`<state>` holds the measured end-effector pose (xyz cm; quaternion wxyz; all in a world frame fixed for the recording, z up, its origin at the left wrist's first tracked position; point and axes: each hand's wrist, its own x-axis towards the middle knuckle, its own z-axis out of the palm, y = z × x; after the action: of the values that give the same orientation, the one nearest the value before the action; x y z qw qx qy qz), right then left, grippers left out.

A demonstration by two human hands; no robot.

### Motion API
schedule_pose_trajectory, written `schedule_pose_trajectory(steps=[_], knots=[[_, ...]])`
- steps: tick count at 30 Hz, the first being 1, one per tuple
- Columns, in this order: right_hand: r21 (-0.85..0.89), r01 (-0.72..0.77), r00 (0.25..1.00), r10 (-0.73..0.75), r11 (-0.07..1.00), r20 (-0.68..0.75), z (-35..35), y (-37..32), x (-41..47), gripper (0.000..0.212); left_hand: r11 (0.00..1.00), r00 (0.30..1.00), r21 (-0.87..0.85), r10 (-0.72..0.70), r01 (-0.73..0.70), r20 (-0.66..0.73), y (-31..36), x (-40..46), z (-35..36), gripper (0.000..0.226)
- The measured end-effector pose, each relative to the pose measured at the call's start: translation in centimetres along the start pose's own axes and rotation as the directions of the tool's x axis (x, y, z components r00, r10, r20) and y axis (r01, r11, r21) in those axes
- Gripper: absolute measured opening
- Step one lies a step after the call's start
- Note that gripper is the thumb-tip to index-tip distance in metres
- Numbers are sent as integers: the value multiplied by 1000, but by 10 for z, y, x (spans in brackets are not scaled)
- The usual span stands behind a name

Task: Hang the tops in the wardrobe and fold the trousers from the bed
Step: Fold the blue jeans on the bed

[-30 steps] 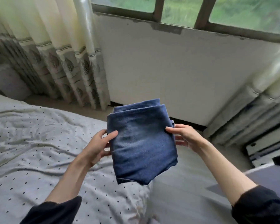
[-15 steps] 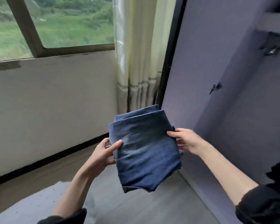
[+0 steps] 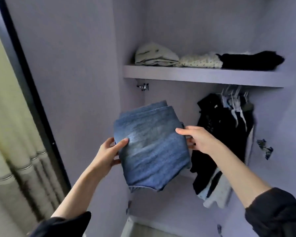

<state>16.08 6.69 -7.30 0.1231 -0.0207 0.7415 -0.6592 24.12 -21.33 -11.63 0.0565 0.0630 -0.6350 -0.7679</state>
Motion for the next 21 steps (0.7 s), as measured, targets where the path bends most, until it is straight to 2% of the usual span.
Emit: schedule_pose_trajectory(steps=[4,8,13,18,21], knots=[[43,91,989,-85,995,-121,-43,-46,8,29,992,986,55,103,-111,132,56,62,45,27],[40,197,959,-184,980,-214,-90,-98,24,21,973,954,58,207,-224,215,113,116,99,30],[44,323,912,-298,945,-281,-154,-158,49,22,923,886,45,352,-382,301,174,176,175,16],[21,424,855,-392,905,-341,-230,-222,87,25,880,819,21,434,-475,376,236,237,259,28],[7,460,823,-424,888,-377,-264,-251,110,20,862,790,5,462,-506,404,263,271,301,32]])
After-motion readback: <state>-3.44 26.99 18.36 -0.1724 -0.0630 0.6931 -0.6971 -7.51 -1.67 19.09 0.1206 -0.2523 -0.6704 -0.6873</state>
